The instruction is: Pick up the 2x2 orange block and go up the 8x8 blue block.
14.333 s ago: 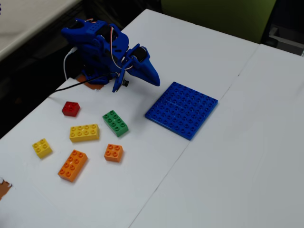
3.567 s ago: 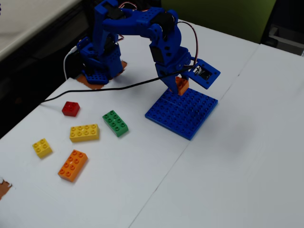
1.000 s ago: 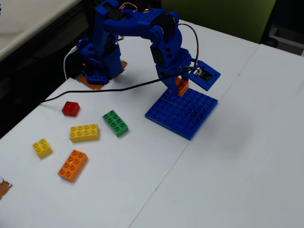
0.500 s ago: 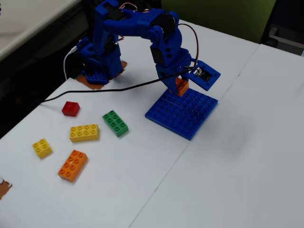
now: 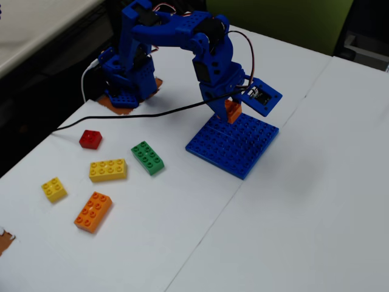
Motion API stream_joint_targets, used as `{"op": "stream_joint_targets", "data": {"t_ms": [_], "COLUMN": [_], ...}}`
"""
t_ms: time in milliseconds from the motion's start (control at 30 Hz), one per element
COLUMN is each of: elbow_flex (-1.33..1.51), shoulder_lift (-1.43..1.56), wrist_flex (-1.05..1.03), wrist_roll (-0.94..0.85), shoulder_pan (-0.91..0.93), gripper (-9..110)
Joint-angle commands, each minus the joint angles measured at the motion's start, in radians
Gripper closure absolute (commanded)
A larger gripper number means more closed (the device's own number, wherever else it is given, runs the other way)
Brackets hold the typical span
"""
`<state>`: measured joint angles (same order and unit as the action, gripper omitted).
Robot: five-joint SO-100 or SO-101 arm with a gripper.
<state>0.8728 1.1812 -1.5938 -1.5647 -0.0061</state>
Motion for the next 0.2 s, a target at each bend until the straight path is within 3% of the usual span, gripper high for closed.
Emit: {"op": "stream_joint_targets", "data": {"t_ms": [0, 167], "elbow_flex": [-0.048, -0.048], "shoulder_lift": [0.008, 0.008], "wrist_flex": [0.012, 0.015], "wrist_roll": [-0.006, -0.006], "shoulder_pan": [0.006, 0.006], "gripper": [101, 101]}}
